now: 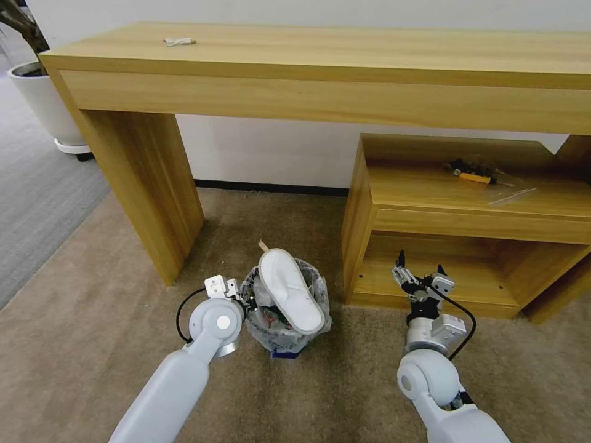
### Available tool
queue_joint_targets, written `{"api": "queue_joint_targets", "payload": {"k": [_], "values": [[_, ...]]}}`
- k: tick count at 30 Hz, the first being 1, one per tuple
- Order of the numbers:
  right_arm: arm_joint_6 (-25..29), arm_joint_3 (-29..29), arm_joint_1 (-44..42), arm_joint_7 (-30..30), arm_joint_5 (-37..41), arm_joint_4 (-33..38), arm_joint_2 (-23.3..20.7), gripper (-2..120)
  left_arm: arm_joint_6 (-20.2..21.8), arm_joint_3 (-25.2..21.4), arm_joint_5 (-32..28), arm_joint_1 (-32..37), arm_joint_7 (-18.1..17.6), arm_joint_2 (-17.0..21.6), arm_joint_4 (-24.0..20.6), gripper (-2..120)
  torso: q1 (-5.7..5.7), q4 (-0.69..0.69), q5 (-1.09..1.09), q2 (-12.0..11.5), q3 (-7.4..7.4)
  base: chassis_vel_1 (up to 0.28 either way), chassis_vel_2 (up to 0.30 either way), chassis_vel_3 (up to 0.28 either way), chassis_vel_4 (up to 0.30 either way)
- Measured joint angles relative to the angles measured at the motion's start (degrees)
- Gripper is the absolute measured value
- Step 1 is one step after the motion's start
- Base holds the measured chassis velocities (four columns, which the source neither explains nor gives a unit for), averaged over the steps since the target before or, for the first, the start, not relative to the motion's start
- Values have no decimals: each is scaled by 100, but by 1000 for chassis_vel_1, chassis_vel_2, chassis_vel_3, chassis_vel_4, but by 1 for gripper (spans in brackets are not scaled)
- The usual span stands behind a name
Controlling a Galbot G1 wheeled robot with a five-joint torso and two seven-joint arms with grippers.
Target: Pick up the trash bin and place the garbage on the floor into it.
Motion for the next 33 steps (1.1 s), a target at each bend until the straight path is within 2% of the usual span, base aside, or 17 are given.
{"api": "queue_joint_targets", "payload": {"k": [8, 15, 16, 20, 22, 24, 25, 28, 29, 32, 33], "values": [[22, 0, -32, -9, -18, -4, 6, 100, -33, 14, 61, -54, -13, -56, 97, 1, 0, -1, -2, 1, 0, 0, 0, 0, 0], [34, 27, -81, -26, -35, 0, 16, 100, -74, 30, 292, -35, 11, -104, -27, 30, 2, -4, -6, -2, 4, 0, 0, 0, 0], [34, 27, -81, -26, -35, 0, 16, 100, -74, 30, 292, -35, 11, -104, -27, 30, 2, -4, -6, -2, 4, 0, 0, 0, 0], [35, 37, -71, -27, -37, -10, 19, 100, -77, -29, 472, -45, 69, -191, -188, 49, 2, -2, -5, -2, 3, 0, 0, 0, 0], [35, 40, -71, -27, -37, -9, 16, 100, -77, -46, 528, -58, 86, -199, -210, 52, 2, -3, -4, -2, 3, 0, 0, 0, 0], [35, 51, -76, -27, -36, -5, 11, 100, -78, -79, 620, -75, 126, -197, -244, 64, 2, -2, -4, -2, 3, 0, 0, 0, 0], [35, 51, -76, -27, -36, -5, 11, 100, -78, -79, 620, -75, 126, -197, -244, 64, 2, -2, -4, -2, 3, 0, 0, 0, 0], [35, 76, -85, -27, -34, -10, 6, 100, -82, -146, 755, -92, 199, -148, -296, 77, 2, -2, -4, -2, 2, 0, 0, 0, 0], [35, 76, -85, -27, -34, -10, 6, 100, -82, -146, 755, -92, 199, -148, -296, 77, 2, -2, -4, -2, 2, 0, 0, 0, 0], [23, 117, -38, -28, 57, -12, 16, 100, -92, -234, 1004, -89, 360, -68, -326, 91, 2, -2, -3, -2, 2, 0, 0, 0, 0], [23, 117, -38, -28, 57, -12, 16, 100, -92, -234, 1004, -89, 360, -68, -326, 91, 2, -2, -3, -2, 2, 0, 0, 0, 0]]}}
